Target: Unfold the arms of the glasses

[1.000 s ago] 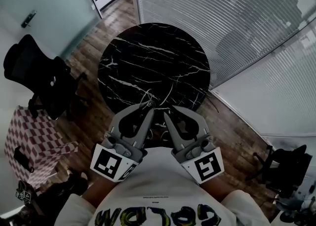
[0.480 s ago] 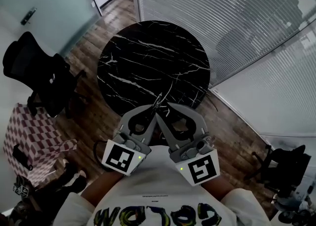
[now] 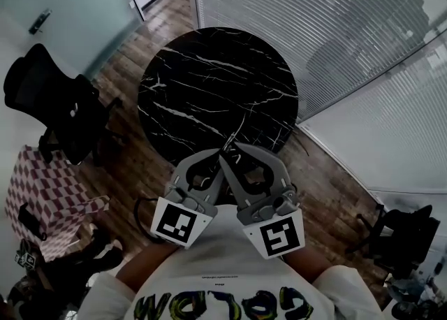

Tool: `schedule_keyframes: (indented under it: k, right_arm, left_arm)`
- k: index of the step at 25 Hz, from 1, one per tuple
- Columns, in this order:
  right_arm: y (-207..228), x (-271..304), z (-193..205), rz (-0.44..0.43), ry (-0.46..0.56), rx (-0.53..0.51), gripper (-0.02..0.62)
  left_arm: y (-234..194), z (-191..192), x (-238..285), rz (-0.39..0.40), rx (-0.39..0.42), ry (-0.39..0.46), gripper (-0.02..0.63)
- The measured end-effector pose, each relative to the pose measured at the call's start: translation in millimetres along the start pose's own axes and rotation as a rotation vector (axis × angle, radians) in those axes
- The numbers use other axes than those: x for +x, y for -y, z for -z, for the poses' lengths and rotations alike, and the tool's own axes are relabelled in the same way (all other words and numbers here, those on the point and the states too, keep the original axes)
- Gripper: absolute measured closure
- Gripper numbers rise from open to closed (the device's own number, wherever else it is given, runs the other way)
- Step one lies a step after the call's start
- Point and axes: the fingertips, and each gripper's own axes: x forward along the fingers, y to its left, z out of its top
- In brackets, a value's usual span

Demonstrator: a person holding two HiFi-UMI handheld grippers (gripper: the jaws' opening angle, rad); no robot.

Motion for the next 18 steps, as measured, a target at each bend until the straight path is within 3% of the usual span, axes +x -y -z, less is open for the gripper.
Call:
schedule_keyframes:
  k: [4,18]
  right_arm:
    - [2.0,1.0,1.5,0.003,-0.006,-0.002,0.559]
    - [8.9,-6.4,0.6,0.028,0.008,0.003,0.563]
  left_arm:
    - [-2.1,-1.2,1.2,-0.004,0.01,-0.002,0.572]
    - [-8.1,-3.1,0.7,0.003,-0.042,0.035,0.572]
